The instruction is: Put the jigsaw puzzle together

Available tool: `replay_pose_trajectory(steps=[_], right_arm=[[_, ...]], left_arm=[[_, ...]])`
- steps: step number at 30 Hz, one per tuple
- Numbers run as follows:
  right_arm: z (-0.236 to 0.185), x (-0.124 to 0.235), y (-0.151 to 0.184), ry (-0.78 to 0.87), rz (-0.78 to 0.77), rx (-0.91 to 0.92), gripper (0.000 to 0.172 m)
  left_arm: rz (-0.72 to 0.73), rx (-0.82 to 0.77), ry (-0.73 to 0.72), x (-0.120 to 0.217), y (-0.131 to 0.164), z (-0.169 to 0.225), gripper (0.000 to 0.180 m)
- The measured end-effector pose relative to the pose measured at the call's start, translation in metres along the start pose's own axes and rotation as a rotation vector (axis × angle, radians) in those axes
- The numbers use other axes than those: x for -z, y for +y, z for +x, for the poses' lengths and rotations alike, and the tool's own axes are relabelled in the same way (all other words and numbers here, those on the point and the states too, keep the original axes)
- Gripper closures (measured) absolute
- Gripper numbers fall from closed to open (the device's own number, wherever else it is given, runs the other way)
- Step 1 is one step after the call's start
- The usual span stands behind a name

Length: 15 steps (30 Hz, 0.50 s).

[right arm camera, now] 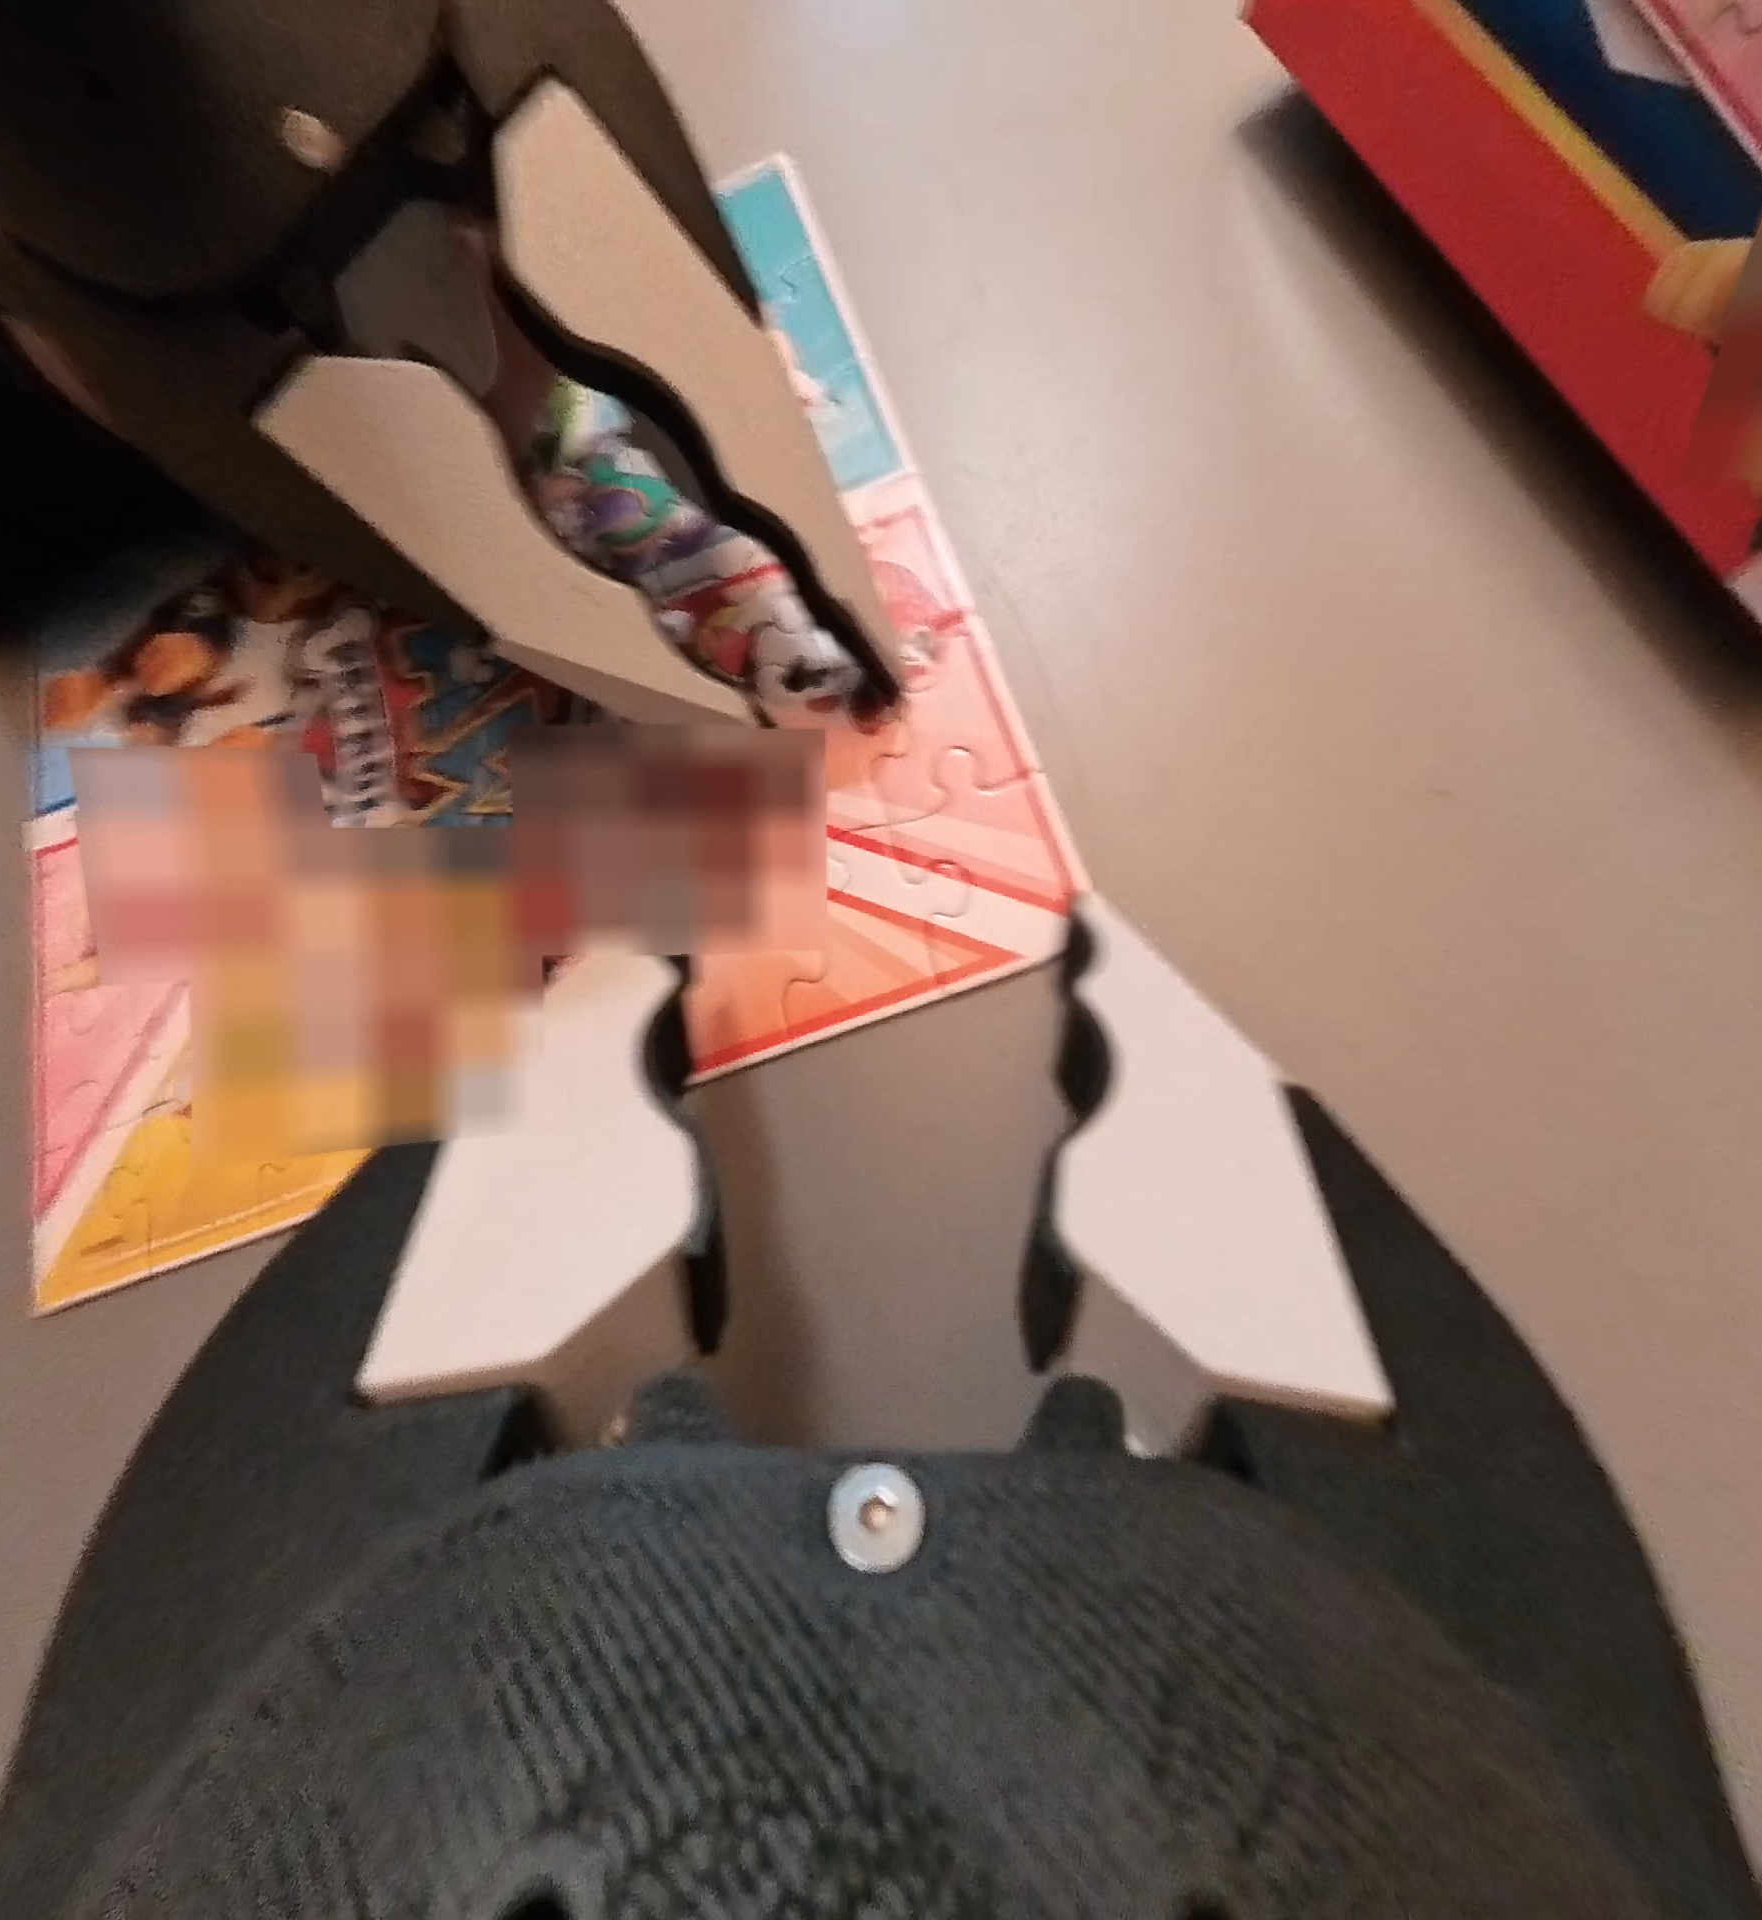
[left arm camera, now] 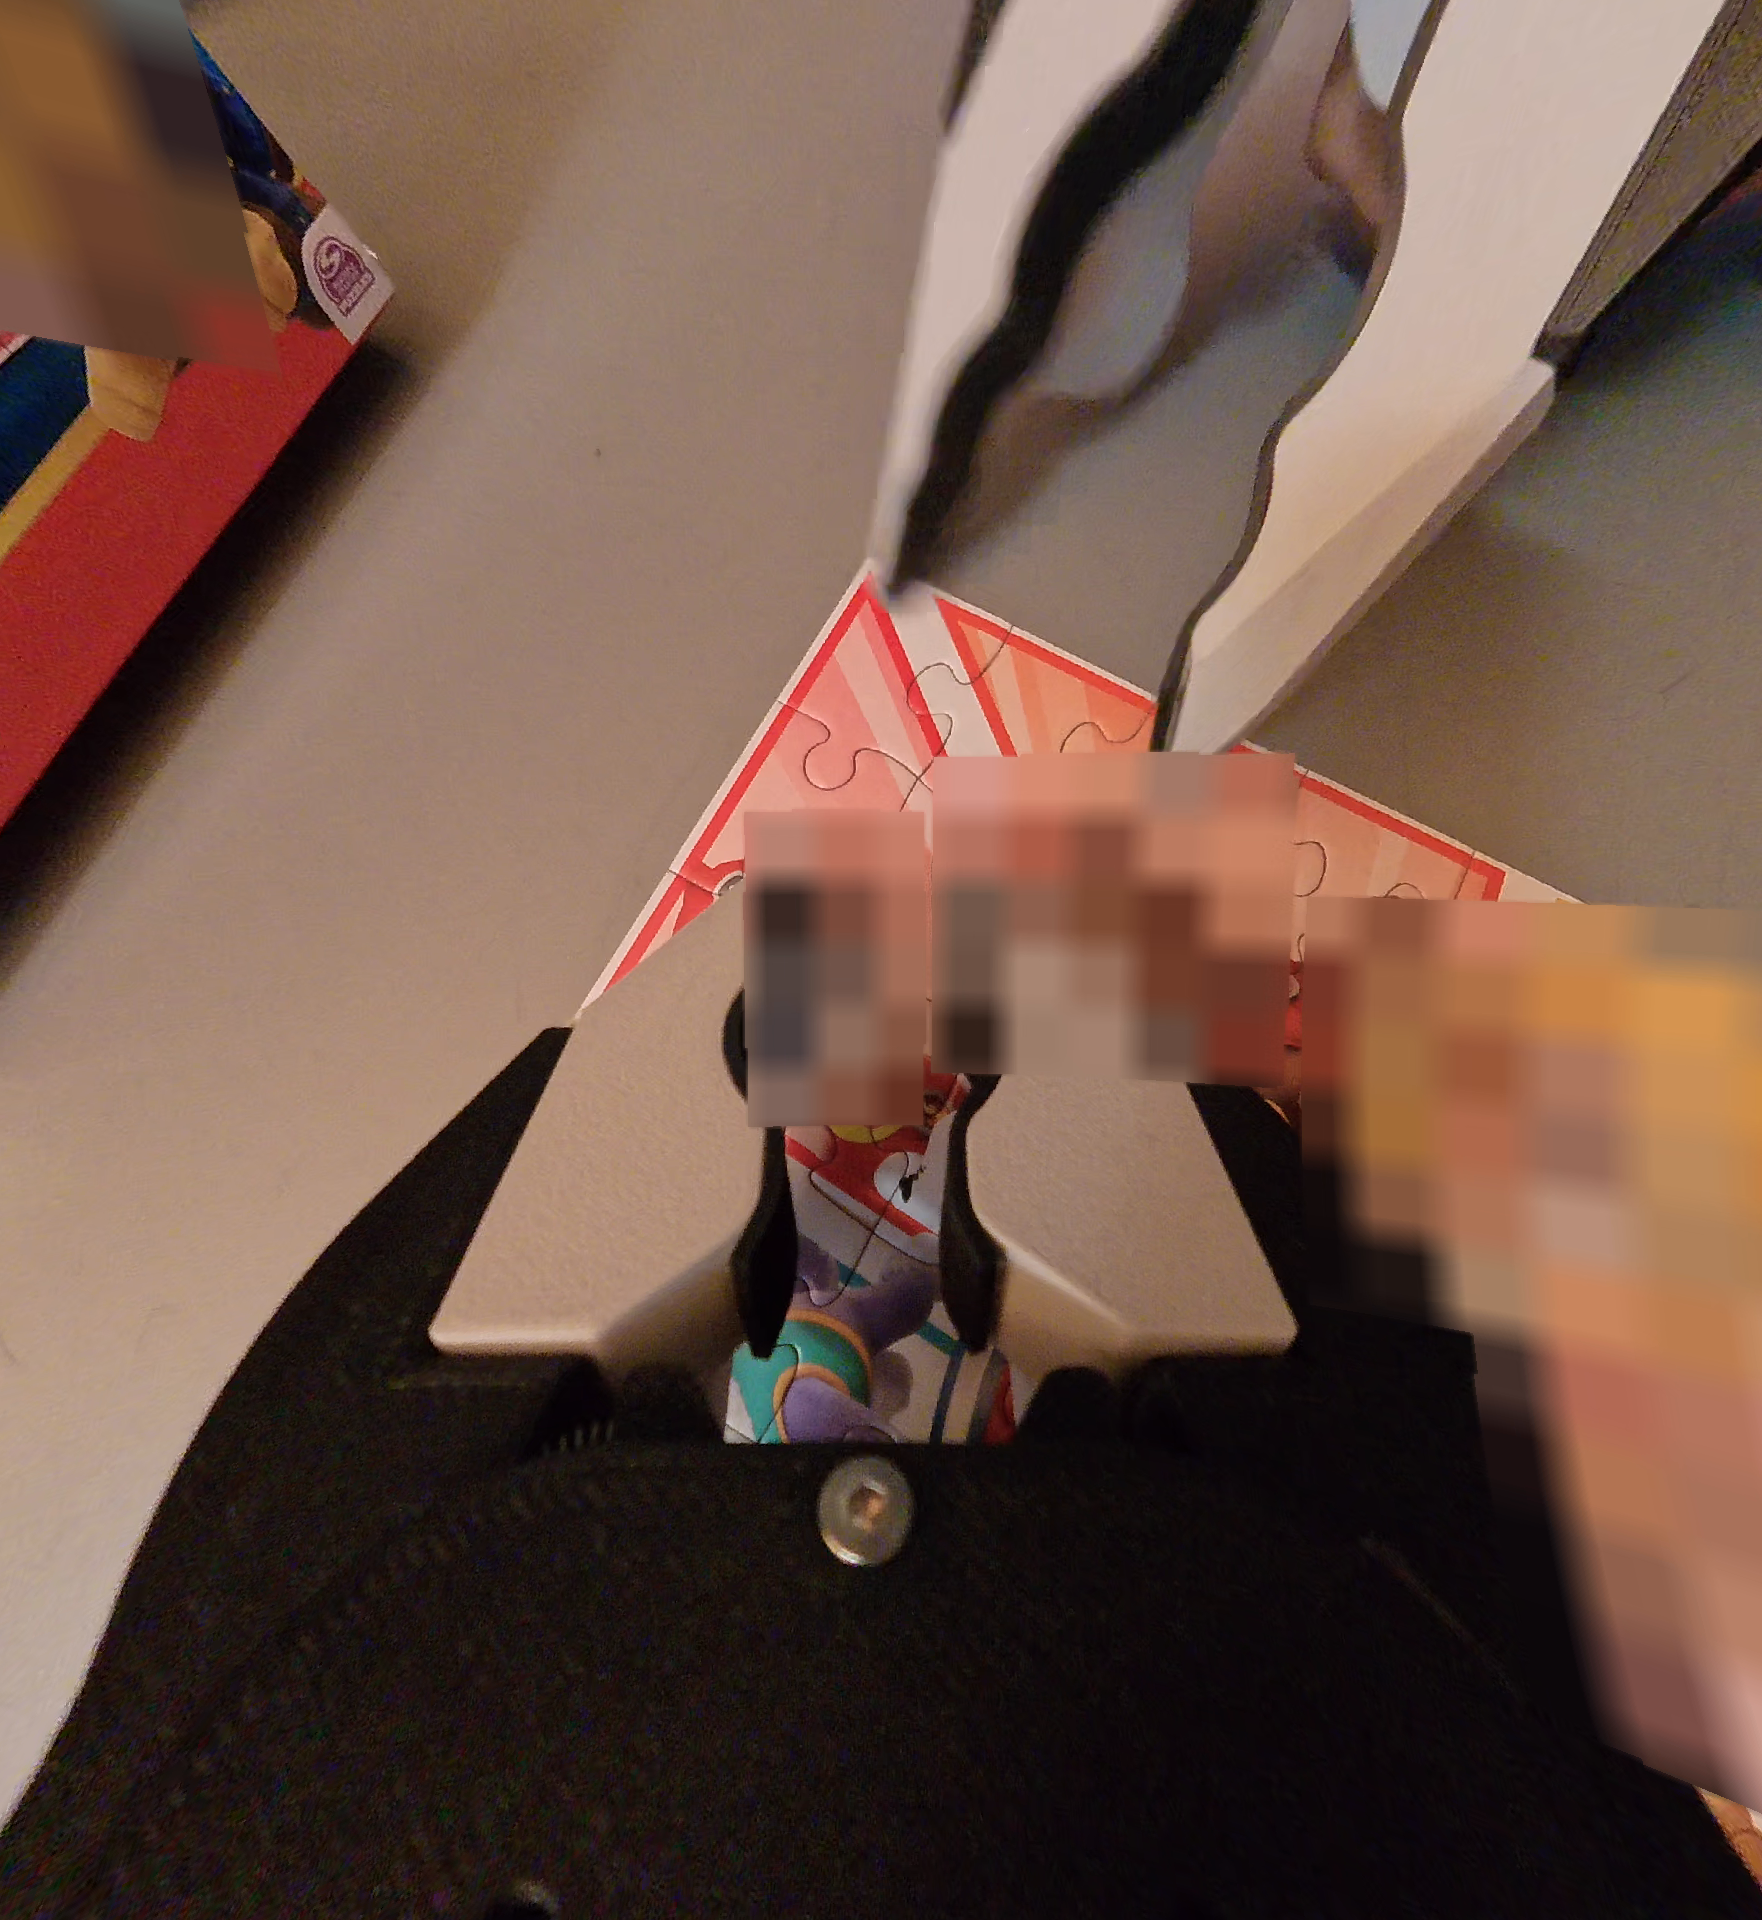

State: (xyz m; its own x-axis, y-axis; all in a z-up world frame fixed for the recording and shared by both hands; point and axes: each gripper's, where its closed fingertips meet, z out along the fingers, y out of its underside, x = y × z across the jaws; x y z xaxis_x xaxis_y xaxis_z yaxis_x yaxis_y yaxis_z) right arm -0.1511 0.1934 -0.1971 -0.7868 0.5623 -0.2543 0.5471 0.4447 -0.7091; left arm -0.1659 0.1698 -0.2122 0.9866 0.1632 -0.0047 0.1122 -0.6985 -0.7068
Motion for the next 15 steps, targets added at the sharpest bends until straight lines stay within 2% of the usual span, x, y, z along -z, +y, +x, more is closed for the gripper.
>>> replay_pose_trajectory(steps=[1,3,6,12,15], right_arm=[[-0.014,0.0,-0.005,-0.094,0.025,-0.015,0.12],[-0.024,-0.001,-0.01,-0.176,0.039,-0.072,0.113],[-0.016,-0.004,-0.005,-0.106,0.002,-0.027,0.103],[-0.001,0.003,-0.011,-0.017,0.041,0.012,0.104],[0.009,0.007,-0.013,0.042,0.056,0.029,0.11]], left_arm=[[0.0,-0.001,-0.001,0.0,0.0,0.0,0.156],[0.0,-0.001,-0.001,0.0,0.0,0.0,0.156],[0.001,0.002,0.002,0.0,0.0,0.0,0.152],[0.019,0.07,0.062,0.003,-0.001,-0.003,0.126],[0.046,0.112,0.06,0.01,-0.001,-0.017,0.111]])
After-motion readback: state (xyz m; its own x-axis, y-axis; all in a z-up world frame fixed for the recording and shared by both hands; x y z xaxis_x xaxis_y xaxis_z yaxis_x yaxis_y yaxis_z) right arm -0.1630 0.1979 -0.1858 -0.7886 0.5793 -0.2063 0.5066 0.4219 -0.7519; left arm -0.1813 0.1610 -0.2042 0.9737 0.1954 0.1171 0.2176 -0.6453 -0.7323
